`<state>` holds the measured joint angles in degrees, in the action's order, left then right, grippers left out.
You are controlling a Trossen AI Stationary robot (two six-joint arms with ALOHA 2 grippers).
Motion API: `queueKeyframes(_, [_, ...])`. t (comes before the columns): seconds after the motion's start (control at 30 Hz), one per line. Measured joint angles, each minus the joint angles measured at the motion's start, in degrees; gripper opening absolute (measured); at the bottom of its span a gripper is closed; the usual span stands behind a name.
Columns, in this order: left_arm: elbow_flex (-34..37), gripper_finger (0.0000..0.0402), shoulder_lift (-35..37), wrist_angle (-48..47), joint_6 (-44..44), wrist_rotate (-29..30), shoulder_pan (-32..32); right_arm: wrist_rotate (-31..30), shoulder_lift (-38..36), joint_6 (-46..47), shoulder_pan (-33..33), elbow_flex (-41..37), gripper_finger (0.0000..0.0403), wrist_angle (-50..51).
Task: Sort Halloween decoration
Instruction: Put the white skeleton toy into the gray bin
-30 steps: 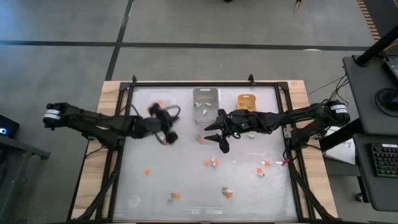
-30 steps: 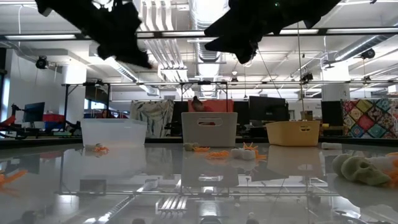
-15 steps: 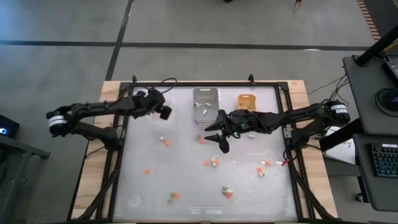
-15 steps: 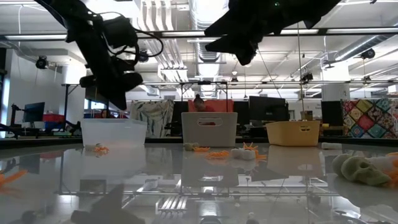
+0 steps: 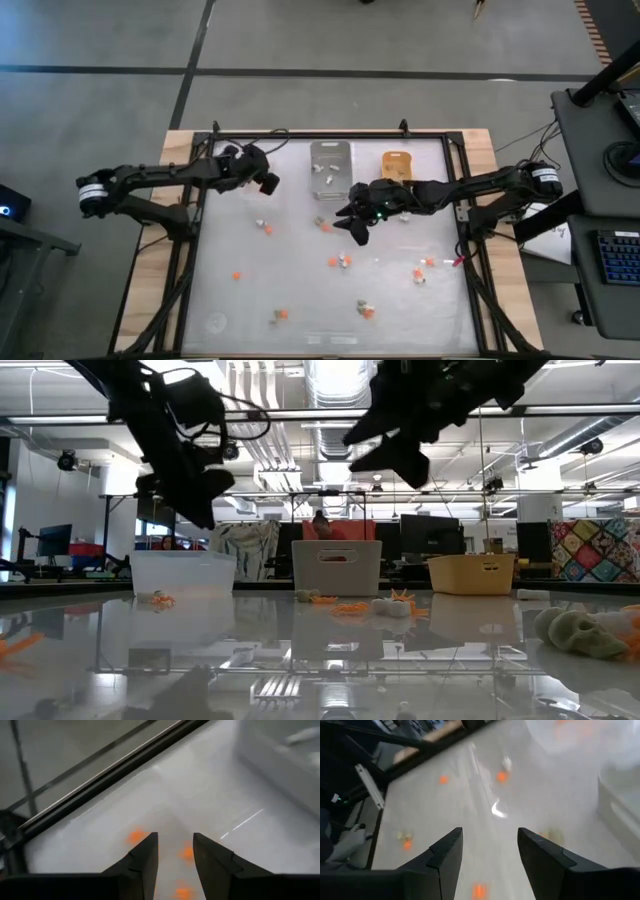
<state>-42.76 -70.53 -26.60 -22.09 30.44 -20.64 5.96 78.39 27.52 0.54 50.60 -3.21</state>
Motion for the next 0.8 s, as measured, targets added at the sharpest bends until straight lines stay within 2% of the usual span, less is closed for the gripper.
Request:
queueKeyframes(0.27, [0.1, 0.0107, 0.7, 9.7, 1.9, 0.2, 13.9, -0.7, 0.0, 10.9, 0.0, 0.8, 0.0182, 20.9])
queueKeyframes(0.4, [0.1, 0.0107, 0.7, 13.0, 2.1, 0.4, 19.1, -5.6, 0.0, 18.3, 0.1, 0.8, 0.0182, 37.0])
queueKeyframes(0.57, [0.1, 0.0107, 0.6, 14.0, 2.1, 0.5, 21.8, -11.6, 0.0, 26.1, 1.7, 0.7, 0.0182, 58.8])
queueKeyframes(0.67, [0.1, 0.0107, 0.5, 14.0, 2.1, 0.6, 21.8, -16.1, 0.0, 25.3, 2.8, 0.7, 0.0182, 64.3])
queueKeyframes(0.8, [0.1, 0.0107, 0.4, 14.2, 2.1, 0.6, 21.8, -16.5, 0.0, 18.1, 3.7, 0.7, 0.0182, 62.9])
